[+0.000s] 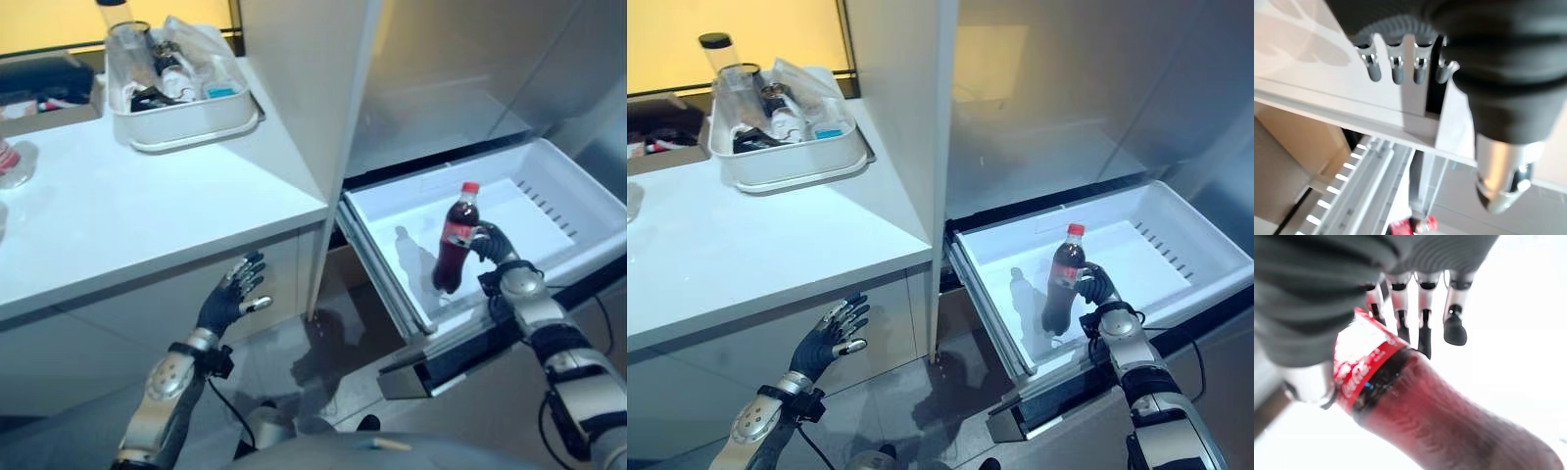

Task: Take the drinks into the refrigerator

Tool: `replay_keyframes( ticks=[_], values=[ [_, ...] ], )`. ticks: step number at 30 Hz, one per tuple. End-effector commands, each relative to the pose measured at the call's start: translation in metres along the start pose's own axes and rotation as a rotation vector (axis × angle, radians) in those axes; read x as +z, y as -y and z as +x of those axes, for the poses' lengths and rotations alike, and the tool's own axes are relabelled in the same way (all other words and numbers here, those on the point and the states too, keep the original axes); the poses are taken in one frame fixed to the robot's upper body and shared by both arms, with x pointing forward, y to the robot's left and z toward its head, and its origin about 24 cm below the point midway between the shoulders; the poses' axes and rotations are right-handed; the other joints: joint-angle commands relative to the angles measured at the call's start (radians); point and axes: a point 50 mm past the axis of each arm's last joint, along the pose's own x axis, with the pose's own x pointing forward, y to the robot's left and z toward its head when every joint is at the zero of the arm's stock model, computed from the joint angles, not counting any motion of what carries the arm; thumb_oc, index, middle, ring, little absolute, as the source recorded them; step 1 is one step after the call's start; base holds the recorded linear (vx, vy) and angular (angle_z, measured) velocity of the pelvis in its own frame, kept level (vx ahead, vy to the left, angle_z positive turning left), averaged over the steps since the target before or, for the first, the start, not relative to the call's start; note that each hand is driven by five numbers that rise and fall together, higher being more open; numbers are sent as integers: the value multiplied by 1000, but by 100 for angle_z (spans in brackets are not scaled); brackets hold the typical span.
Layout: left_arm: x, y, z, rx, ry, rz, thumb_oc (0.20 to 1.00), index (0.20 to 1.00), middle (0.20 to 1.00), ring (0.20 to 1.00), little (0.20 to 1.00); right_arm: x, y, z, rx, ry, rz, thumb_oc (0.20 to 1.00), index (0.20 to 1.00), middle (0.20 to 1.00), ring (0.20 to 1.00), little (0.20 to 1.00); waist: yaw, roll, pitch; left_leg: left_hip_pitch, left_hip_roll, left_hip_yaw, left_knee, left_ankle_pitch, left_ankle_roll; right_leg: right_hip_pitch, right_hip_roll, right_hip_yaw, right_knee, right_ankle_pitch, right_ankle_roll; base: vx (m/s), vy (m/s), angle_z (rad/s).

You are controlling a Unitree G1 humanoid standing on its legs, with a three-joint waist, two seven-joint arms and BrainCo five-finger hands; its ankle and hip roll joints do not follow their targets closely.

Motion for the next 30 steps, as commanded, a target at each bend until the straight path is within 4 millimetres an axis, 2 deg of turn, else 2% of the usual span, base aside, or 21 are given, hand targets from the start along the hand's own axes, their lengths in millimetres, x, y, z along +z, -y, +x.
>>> replay_keyframes(
  ticks=[1, 2, 3, 4, 5, 6, 7, 8, 9, 10, 13, 14, 17, 18, 19, 20, 21, 24, 27, 28, 30],
  values=[
    [40, 14, 8, -76, 198, 42, 1000, 1000, 1000, 1000, 1000, 58, 28, 14, -90, 171, -54, 200, 200, 200, 200, 200, 25, -43, 15, -60, -73, -22, -27, 22, 52, 82, -1, 1, 47, -81, 33, 30, 51, 30],
    [42, 14, 10, -78, 207, 52, 1000, 1000, 1000, 1000, 1000, 62, 14, 14, -42, 181, -175, 200, 200, 200, 200, 200, 40, -49, 18, -69, -81, -40, -27, 24, 55, 82, -10, -15, 51, -83, 36, 30, 41, 29],
    [42, 14, 10, -77, 207, 52, 1000, 1000, 1000, 1000, 1000, 62, 14, 14, -42, 181, -176, 200, 200, 200, 200, 200, 39, -49, 18, -69, -81, -41, -27, 24, 55, 83, -11, -16, 51, -84, 36, 54, 66, 43],
    [46, 16, 14, -91, 223, 62, 1000, 1000, 1000, 1000, 1000, 50, -11, 12, 51, 150, -291, 200, 200, 200, 200, 200, 58, -50, 19, -75, -91, -64, -27, 25, 60, 89, -21, -40, 57, -89, 38, 55, 31, 43],
    [47, 18, 15, -99, 226, 67, 1000, 1000, 1000, 1000, 1000, 45, -23, 12, 88, 127, -307, 200, 200, 200, 200, 200, 65, -52, 17, -75, -96, -75, -27, 24, 62, 96, -26, -55, 58, -92, 39, 55, 31, 47],
    [47, 17, 15, -99, 226, 68, 1000, 1000, 1000, 1000, 1000, 45, -23, 12, 88, 127, -306, 200, 200, 200, 200, 200, 63, -53, 17, -75, -96, -77, -27, 24, 62, 97, -26, -56, 58, -93, 40, 55, 28, 56],
    [49, 19, 18, -109, 239, 83, 1000, 1000, 1000, 1000, 1000, 40, -51, 8, 173, 106, -326, 200, 200, 200, 200, 200, 82, -56, 12, -75, -103, -96, -27, 21, 66, 105, -33, -76, 60, -97, 41, 37, 29, 47],
    [49, 19, 18, -109, 239, 84, 1000, 1000, 1000, 1000, 1000, 40, -51, 8, 173, 107, -326, 200, 200, 200, 200, 200, 81, -57, 12, -75, -104, -97, -27, 21, 66, 106, -34, -77, 60, -97, 42, 61, 42, 40],
    [52, 21, 22, -121, 248, 101, 1000, 1000, 1000, 1000, 1000, 35, -76, 3, 239, 83, -312, 200, 200, 200, 200, 200, 97, -59, 8, -76, -109, -112, -27, 20, 68, 111, -42, -94, 65, -101, 44, 38, 28, 24],
    [54, 22, 24, -130, 254, 111, 1000, 1000, 1000, 1000, 1000, 34, -87, 0, 267, 78, -300, 200, 200, 200, 200, 200, 102, -60, 5, -75, -112, -116, -27, 17, 70, 112, -46, -98, 69, -102, 45, 38, 28, 23],
    [57, 23, 25, -138, 267, 115, 1000, 1000, 1000, 1000, 1000, 35, -103, -4, 314, 75, -296, 200, 200, 200, 200, 200, 113, -63, 1, -75, -117, -122, -27, 16, 72, 112, -53, -104, 74, -103, 45, 39, 33, 10],
    [59, 23, 25, -141, 271, 122, 1000, 1000, 1000, 1000, 1000, 32, -108, -6, 323, 58, -232, 1000, 1000, 1000, 1000, 1000, 122, -63, -3, -75, -121, -130, -27, 16, 72, 116, -59, -112, 74, -103, 47, 34, 27, 2],
    [58, 23, 25, -136, 270, 122, 1000, 1000, 1000, 1000, 1000, 27, -104, -7, 298, 33, -151, 1000, 1000, 1000, 1000, 1000, 125, -64, -7, -73, -123, -136, -27, 15, 73, 119, -63, -119, 77, -104, 48, 3, 21, 5],
    [57, 22, 26, -127, 265, 113, 1000, 1000, 1000, 1000, 1000, 23, -102, -7, 273, 16, -54, 1000, 1000, 1000, 1000, 1000, 123, -62, -9, -71, -125, -137, -27, 14, 74, 122, -66, -121, 78, -104, 48, -12, 42, 11],
    [54, 19, 26, -93, 257, 120, 1000, 1000, 1000, 1000, 1000, 13, -92, -9, 172, -23, 208, 1000, 1000, 1000, 1000, 1000, 103, -58, -16, -61, -127, -130, -27, 9, 78, 123, -69, -116, 81, -104, 50, -11, 42, 11],
    [54, 19, 26, -94, 256, 119, 1000, 1000, 1000, 1000, 1000, 12, -92, -10, 171, -25, 209, 1000, 1000, 1000, 1000, 1000, 105, -57, -16, -61, -127, -129, -27, 9, 78, 123, -69, -115, 82, -104, 50, -24, 47, 4],
    [49, 15, 27, -48, 238, 102, 1000, 1000, 1000, 1000, 1000, 15, -86, -13, 122, 10, 344, 1000, 1000, 1000, 1000, 1000, 86, -54, -18, -54, -126, -121, -27, 7, 80, 121, -70, -106, 85, -106, 49, 0, 0, 0],
    [40, 11, 27, -4, 204, 101, 1000, 1000, 1000, 1000, 1000, 17, -75, -18, 64, 71, 426, 1000, 1000, 1000, 1000, 1000, 62, -47, -16, -46, -124, -107, -27, 5, 80, 119, -70, -97, 91, -110, 46, -30, 20, -15],
    [35, 1, 24, 63, 183, 111, 1000, 1000, 1000, 1000, 1000, 7, -51, -38, -72, 151, 657, 1000, 1000, 1000, 1000, 1000, 9, -41, -14, -37, -118, -83, -27, 2, 79, 108, -69, -77, 99, -112, 43, -30, 14, -11],
    [31, -5, 20, 101, 166, 112, 1000, 1000, 1000, 1000, 1000, -3, -38, -55, -138, 197, 748, 1000, 1000, 1000, 1000, 1000, -25, -38, -14, -32, -115, -68, -27, -2, 78, 105, -66, -63, 98, -113, 41, -6, 10, -25],
    [29, -8, 19, 121, 157, 108, 1000, 1000, 1000, 1000, 1000, -7, -30, -67, -176, 225, 782, 1000, 1000, 1000, 1000, 1000, -45, -35, -16, -27, -112, -60, -27, -4, 78, 102, -62, -51, 100, -115, 40, 2, -22, -20]
  ],
)
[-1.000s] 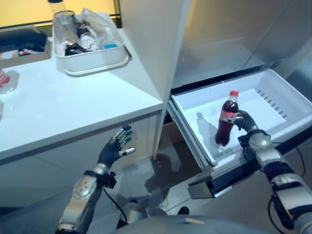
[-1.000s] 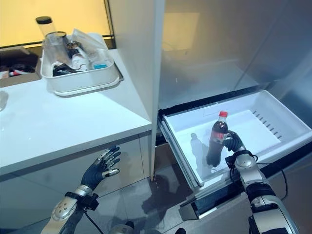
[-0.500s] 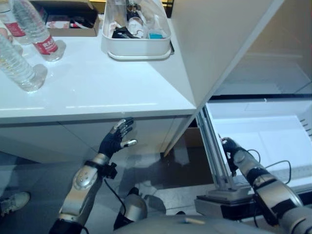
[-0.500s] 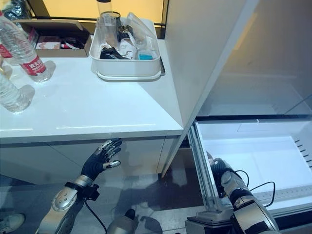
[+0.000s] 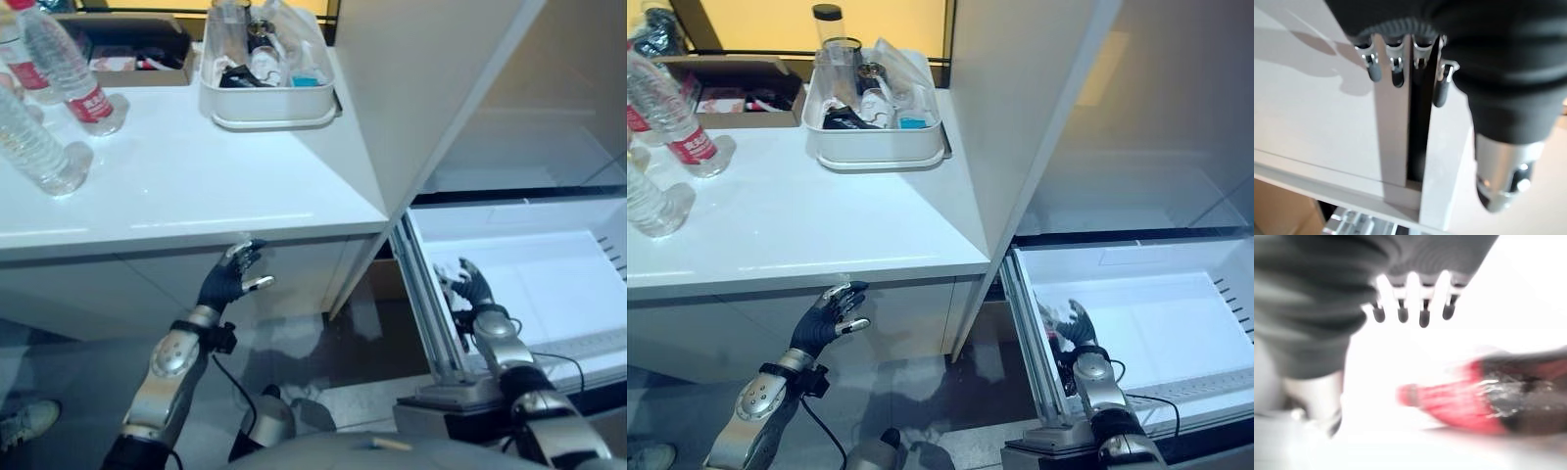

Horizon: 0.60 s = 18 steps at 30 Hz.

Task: Take the drinks into the refrigerator

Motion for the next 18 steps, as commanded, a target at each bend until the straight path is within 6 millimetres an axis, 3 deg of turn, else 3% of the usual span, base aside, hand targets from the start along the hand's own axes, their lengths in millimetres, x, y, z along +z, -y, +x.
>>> replay_keyframes(
  ticks=[1, 7, 14, 15, 16, 18],
  values=[
    [12, -7, 3, 67, 85, 2, 1000, 1000, 1000, 1000, 1000, -5, 16, -32, -64, 82, 161, 1000, 1000, 1000, 1000, 1000, -64, -15, -8, -27, -73, 41, -23, -9, 72, 37, -24, 51, 100, -79, 3, 2, -35, -14],
    [4, -3, 4, 67, 56, -37, 1000, 1000, 1000, 1000, 1000, 6, 52, -46, -227, 168, 267, 1000, 1000, 1000, 1000, 1000, -118, -3, -12, -25, -62, 72, -23, -13, 69, 25, -11, 87, 87, -68, 1, -6, -28, -18],
    [12, 3, 18, 8, 84, -19, 1000, 1000, 1000, 1000, 1000, 33, 104, -43, -483, 294, 239, 1000, 1000, 1000, 1000, 1000, -174, 20, -15, -26, -47, 115, -23, -21, 62, 0, 12, 150, 73, -55, 6, 3, -24, -25],
    [12, 3, 18, 8, 84, -19, 1000, 1000, 1000, 1000, 1000, 33, 104, -43, -483, 295, 239, 1000, 1000, 1000, 1000, 1000, -173, 21, -15, -26, -47, 115, -23, -21, 62, -1, 12, 151, 73, -55, 6, 14, -9, -10],
    [13, 5, 21, -7, 88, -18, 1000, 1000, 1000, 1000, 1000, 32, 122, -45, -574, 288, 214, 1000, 1000, 1000, 1000, 1000, -188, 22, -17, -25, -45, 121, -23, -24, 61, -5, 16, 160, 73, -53, 8, 8, -6, -16],
    [12, 9, 23, -21, 87, -28, 1000, 1000, 1000, 1000, 1000, 22, 137, -48, -657, 247, 231, 1000, 1000, 1000, 1000, 1000, -197, 28, -18, -24, -43, 128, -23, -27, 59, -7, 19, 167, 73, -51, 9, 13, -11, -18]
  ],
)
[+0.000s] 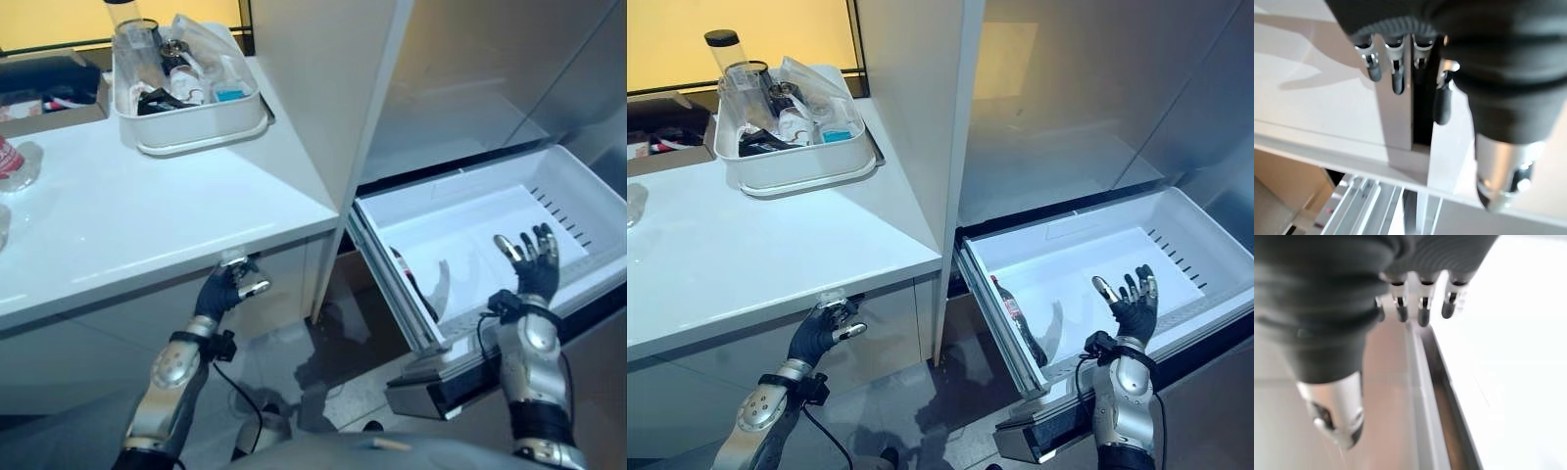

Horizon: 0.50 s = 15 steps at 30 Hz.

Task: Take the drinks into the refrigerator

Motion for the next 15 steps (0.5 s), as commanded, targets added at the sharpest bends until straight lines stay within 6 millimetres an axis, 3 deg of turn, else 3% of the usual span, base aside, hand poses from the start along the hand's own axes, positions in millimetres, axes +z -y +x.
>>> replay_keyframes(
  ticks=[1, 4, 6, 7, 9, 10, 15],
  values=[
    [17, 9, 24, -49, 102, 3, 1000, 1000, 1000, 1000, 1000, 14, 66, 6, -230, 57, -115, 1000, 1000, 1000, 1000, 1000, -79, 34, -3, -56, -41, 2, -7, -22, 43, 39, 16, 41, 72, -84, 15, 9, -19, -13],
    [17, 9, 26, -54, 97, 0, 1000, 1000, 1000, 1000, 1000, -7, 92, 1, -319, -65, -193, 1000, 1000, 1000, 1000, 1000, -97, 38, -4, -52, -38, 11, -7, -24, 42, 38, 19, 50, 74, -81, 16, 3, -19, -15],
    [17, 9, 25, -54, 97, -5, 1000, 1000, 1000, 1000, 1000, -12, 98, 0, -339, -92, -189, 1000, 1000, 1000, 1000, 1000, -102, 41, -4, -52, -37, 15, -7, -24, 42, 37, 20, 54, 74, -81, 14, 3, -13, -18],
    [17, 8, 24, -55, 97, -2, 1000, 1000, 1000, 1000, 1000, -29, 112, -11, -379, -187, -220, 1000, 1000, 1000, 1000, 1000, -108, 46, -3, -51, -37, 16, -7, -24, 42, 37, 21, 55, 74, -82, 15, 2, -5, -5],
    [17, 8, 23, -59, 98, -7, 1000, 1000, 1000, 1000, 1000, -33, 116, -15, -392, -210, -211, 1000, 1000, 1000, 1000, 1000, -111, 49, -4, -51, -37, 14, -7, -24, 42, 38, 21, 53, 74, -82, 15, -4, 1, -2],
    [18, 7, 23, -58, 100, -14, 1000, 1000, 1000, 1000, 1000, -48, 126, -28, -418, -291, -219, 1000, 1000, 1000, 1000, 1000, -117, 54, -3, -50, -38, 15, -7, -25, 42, 38, 21, 52, 76, -84, 14, -12, 2, -5],
    [17, 10, 24, -59, 98, -34, 1000, 1000, 1000, 1000, 1000, -87, 138, -61, -411, -514, -274, 1000, 1000, 1000, 1000, 1000, -124, 61, -4, -47, -40, 15, -7, -23, 41, 42, 20, 47, 80, -87, 12, -3, 0, -1]
  ],
)
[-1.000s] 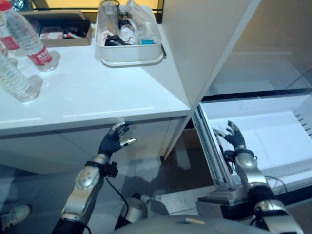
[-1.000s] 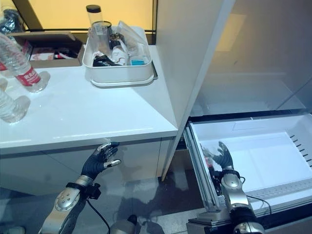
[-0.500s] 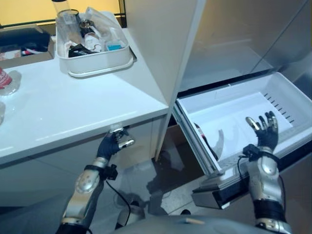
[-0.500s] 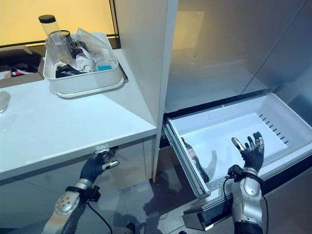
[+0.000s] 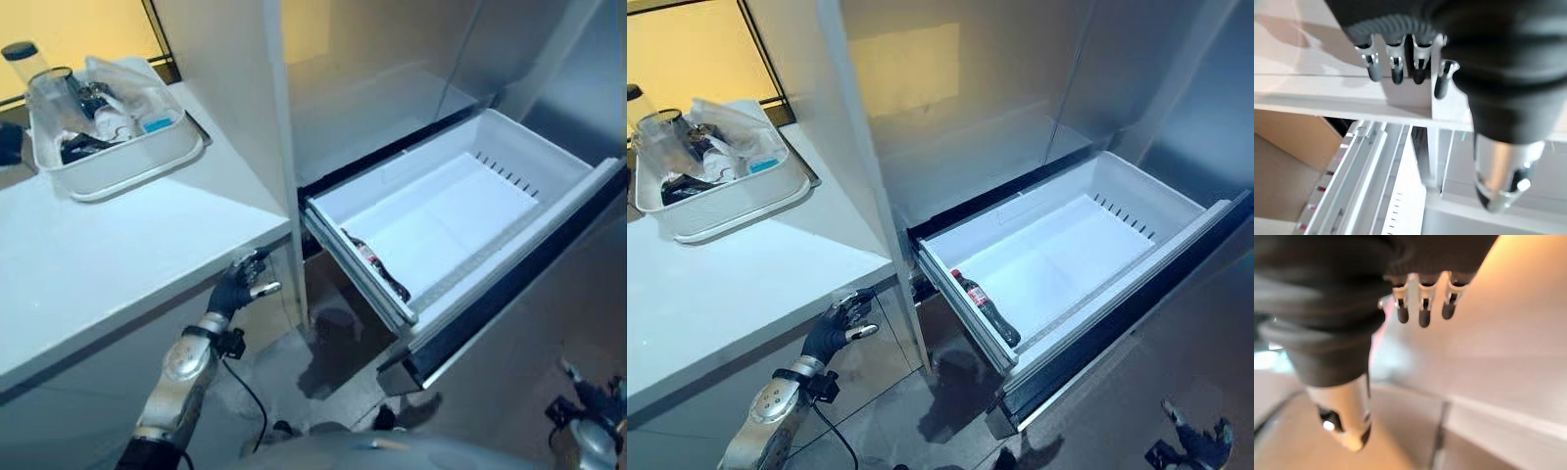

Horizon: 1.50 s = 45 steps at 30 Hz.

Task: Take the drinks into the refrigerator

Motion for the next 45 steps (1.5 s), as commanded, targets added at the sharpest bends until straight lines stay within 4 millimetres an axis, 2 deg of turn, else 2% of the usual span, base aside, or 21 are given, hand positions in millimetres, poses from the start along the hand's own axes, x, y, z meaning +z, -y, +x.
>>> replay_keyframes(
  ticks=[1, 2, 3, 4, 8, 11, 12, 13, 15, 16, 20, 24, 25, 26, 27, 31, 36, 41, 42, 43, 45],
  values=[
    [25, 2, 15, -27, 135, -15, 1000, 1000, 1000, 1000, 1000, 12, -11, 7, 51, 30, -10, 1000, 1000, 1000, 1000, 1000, 13, -25, 21, -47, -54, -16, 0, -23, 40, 58, 5, 8, 80, -97, 21, 0, 0, 0],
    [24, 3, 15, -27, 131, -15, 1000, 1000, 1000, 1000, 1000, 4, -14, 6, 83, -7, -51, 1000, 1000, 1000, 1000, 1000, 16, -24, 22, -46, -55, -17, 0, -21, 40, 60, 5, 7, 80, -97, 20, 0, 0, 0],
    [23, 3, 14, -32, 128, -16, 1000, 1000, 1000, 1000, 1000, -2, -15, 5, 90, -33, -78, 862, 862, 862, 862, 862, 20, -24, 22, -46, -55, -18, 0, -21, 40, 61, 5, 5, 80, -98, 20, 0, 0, 0],
    [22, 4, 14, -35, 123, -16, 1000, 1000, 1000, 1000, 1000, -11, -15, 3, 94, -70, -123, 200, 200, 200, 200, 200, 24, -24, 22, -46, -56, -20, 0, -20, 40, 63, 4, 1, 80, -97, 20, 0, 0, 0],
    [19, 7, 12, -61, 105, -17, 1000, 1000, 1000, 1000, 1000, -16, -49, -1, 239, -86, -320, 200, 200, 200, 200, 200, 51, -22, 23, -47, -56, -29, 0, -15, 40, 70, 0, -12, 78, -97, 20, -7, -5, 2],
    [17, 8, 10, -72, 96, -18, 1000, 1000, 1000, 1000, 1000, -5, -78, -4, 348, -22, -405, 200, 200, 200, 200, 200, 62, -22, 28, -42, -56, -28, 0, -14, 39, 75, 0, -13, 74, -94, 19, 0, 0, 0],
    [17, 9, 9, -80, 93, -21, 1000, 1000, 1000, 1000, 1000, 16, -106, -8, 448, 92, -499, 200, 200, 200, 200, 200, 79, -22, 32, -38, -55, -26, 0, -17, 37, 82, 2, -13, 71, -96, 19, 0, 0, 0],
    [17, 8, 9, -80, 95, -21, 1000, 1000, 1000, 1000, 1000, 16, -106, -8, 448, 93, -499, 200, 200, 200, 200, 200, 77, -23, 31, -42, -56, -27, 0, -11, 39, 79, 1, -14, 70, -92, 19, 0, 0, 0],
    [17, 8, 5, -95, 94, -7, 1000, 1000, 1000, 1000, 1000, 65, -147, -20, 572, 341, -577, 200, 200, 200, 200, 200, 98, -24, 36, -39, -54, -26, 0, -12, 37, 83, 1, -14, 68, -93, 19, 0, 0, 0],
    [17, 8, 6, -95, 95, -7, 1000, 1000, 1000, 1000, 1000, 65, -147, -20, 572, 341, -577, 200, 200, 200, 200, 200, 97, -24, 36, -44, -56, -27, 0, -6, 39, 79, 0, -16, 67, -88, 19, 0, 0, 0],
    [21, 11, 5, -138, 112, 15, 1000, 1000, 1000, 1000, 1000, 153, -203, -62, 704, 781, -642, 200, 200, 200, 200, 200, 138, -30, 46, -47, -55, -36, 0, -5, 38, 79, 0, -21, 65, -87, 18, -4, -2, -2],
    [22, 13, 6, -153, 118, 22, 1000, 1000, 1000, 1000, 1000, 193, -227, -90, 750, 974, -664, 200, 200, 200, 200, 200, 159, -36, 50, -61, -58, -45, 0, 6, 40, 72, -4, -31, 64, -80, 17, 0, 0, 0],
    [22, 15, 7, -156, 120, 17, 1000, 1000, 1000, 1000, 1000, 216, -245, -118, 807, 1116, -673, 200, 200, 200, 200, 200, 178, -39, 58, -62, -55, -48, 0, 5, 38, 73, -2, -33, 64, -83, 16, -26, 0, 4],
    [23, 15, 7, -156, 123, 17, 1000, 1000, 1000, 1000, 1000, 217, -246, -119, 807, 1118, -673, 200, 200, 200, 200, 200, 174, -40, 57, -69, -58, -50, 0, 11, 40, 67, -4, -35, 63, -78, 17, 0, 0, 0],
    [24, 17, 8, -158, 128, 12, 1000, 1000, 1000, 1000, 1000, 231, -260, -142, 844, 1220, -693, 200, 200, 200, 200, 200, 193, -43, 67, -71, -56, -53, 0, 11, 39, 67, -2, -38, 62, -80, 15, -36, -4, 4],
    [24, 18, 8, -144, 136, -13, 1000, 1000, 1000, 1000, 1000, 254, -278, -185, 903, 1395, -724, 200, 200, 200, 200, 200, 213, -56, 74, -96, -59, -61, 0, 28, 41, 51, -4, -51, 58, -70, 14, -10, -11, 5],
    [20, 15, 7, -98, 131, -44, 1000, 1000, 1000, 1000, 1000, 254, -286, -210, 957, 1492, -762, 200, 200, 200, 200, 200, 229, -67, 76, -100, -61, -66, 0, 30, 40, 54, -5, -58, 56, -72, 12, 11, 3, 10],
    [16, 11, 7, -59, 119, -40, 1000, 1000, 1000, 1000, 1000, 247, -284, -204, 963, 1477, -806, 200, 200, 200, 200, 200, 228, -71, 76, -89, -61, -66, 0, 25, 40, 62, -7, -60, 55, -75, 10, 6, 10, 13],
    [16, 9, 7, -51, 117, -35, 1000, 1000, 1000, 1000, 1000, 245, -284, -200, 959, 1456, -809, 492, 492, 492, 492, 492, 228, -72, 75, -86, -60, -65, 0, 24, 39, 64, -7, -59, 55, -75, 10, 5, 11, 7],
    [16, 9, 7, -51, 117, -35, 1000, 1000, 1000, 1000, 1000, 245, -284, -200, 959, 1456, -808, 918, 918, 918, 918, 918, 228, -72, 75, -86, -60, -64, 0, 24, 39, 64, -7, -59, 54, -75, 10, -2, 14, 6],
    [16, 8, 7, -38, 121, -35, 1000, 1000, 1000, 1000, 1000, 239, -282, -189, 955, 1406, -809, 1000, 1000, 1000, 1000, 1000, 225, -72, 76, -82, -59, -61, 0, 22, 40, 66, -7, -58, 56, -76, 11, 0, 0, 0]
  ],
)
